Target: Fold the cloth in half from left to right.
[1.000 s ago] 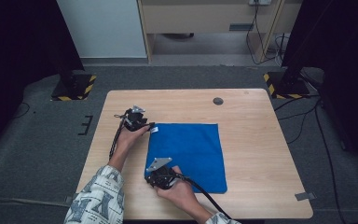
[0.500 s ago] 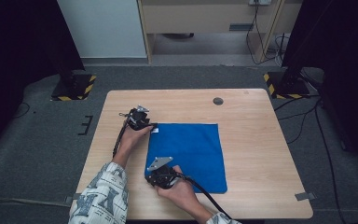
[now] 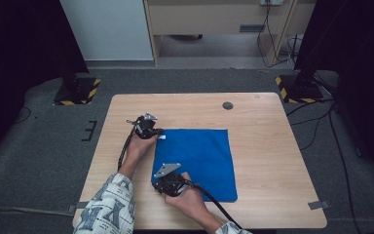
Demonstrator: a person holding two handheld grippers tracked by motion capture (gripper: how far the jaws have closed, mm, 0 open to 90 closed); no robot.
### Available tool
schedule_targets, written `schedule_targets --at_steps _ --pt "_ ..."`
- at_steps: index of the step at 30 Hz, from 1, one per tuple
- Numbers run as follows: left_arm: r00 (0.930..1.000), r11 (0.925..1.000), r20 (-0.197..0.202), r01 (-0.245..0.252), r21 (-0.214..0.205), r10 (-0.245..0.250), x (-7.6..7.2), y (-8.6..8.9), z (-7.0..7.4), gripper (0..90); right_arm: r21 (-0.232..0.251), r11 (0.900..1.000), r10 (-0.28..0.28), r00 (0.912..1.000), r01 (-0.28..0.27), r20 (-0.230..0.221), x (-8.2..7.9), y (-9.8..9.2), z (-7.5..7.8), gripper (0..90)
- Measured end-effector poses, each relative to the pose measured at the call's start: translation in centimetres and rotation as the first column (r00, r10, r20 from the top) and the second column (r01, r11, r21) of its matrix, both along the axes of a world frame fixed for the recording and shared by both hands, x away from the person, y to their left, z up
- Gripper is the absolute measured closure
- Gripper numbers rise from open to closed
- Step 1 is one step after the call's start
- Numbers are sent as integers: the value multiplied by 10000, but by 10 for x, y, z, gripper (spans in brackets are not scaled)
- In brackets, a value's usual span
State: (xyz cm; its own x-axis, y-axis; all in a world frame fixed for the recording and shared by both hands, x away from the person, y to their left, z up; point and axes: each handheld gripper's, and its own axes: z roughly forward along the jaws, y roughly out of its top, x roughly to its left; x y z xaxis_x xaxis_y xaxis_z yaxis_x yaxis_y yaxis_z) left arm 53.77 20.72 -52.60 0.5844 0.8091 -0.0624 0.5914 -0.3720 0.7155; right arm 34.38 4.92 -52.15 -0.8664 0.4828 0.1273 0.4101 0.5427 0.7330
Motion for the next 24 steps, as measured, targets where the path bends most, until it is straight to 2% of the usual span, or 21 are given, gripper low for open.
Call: schedule_targets --at_steps 4,6,8,16,24 --pt "9994 9994 317 -134 -324 144 -1 0 11 890 23 10000 0 10000 0 98 0 -2 4 870" --pt "9995 9987 305 -105 -496 121 -2 0 17 890 62 10000 -8 9998 7 201 -1 -3 7 870" --pt "9996 9996 279 2 -277 6 -3 -2 22 890 69 10000 -12 9997 11 258 -2 -3 10 870" --pt "9993 9998 363 129 -173 -123 -7 -5 45 890 208 9997 -108 9986 97 522 -6 0 23 873" --pt "9995 10000 303 -32 -52 33 -6 6 58 891 251 9997 38 9963 -60 863 -12 10 37 875"
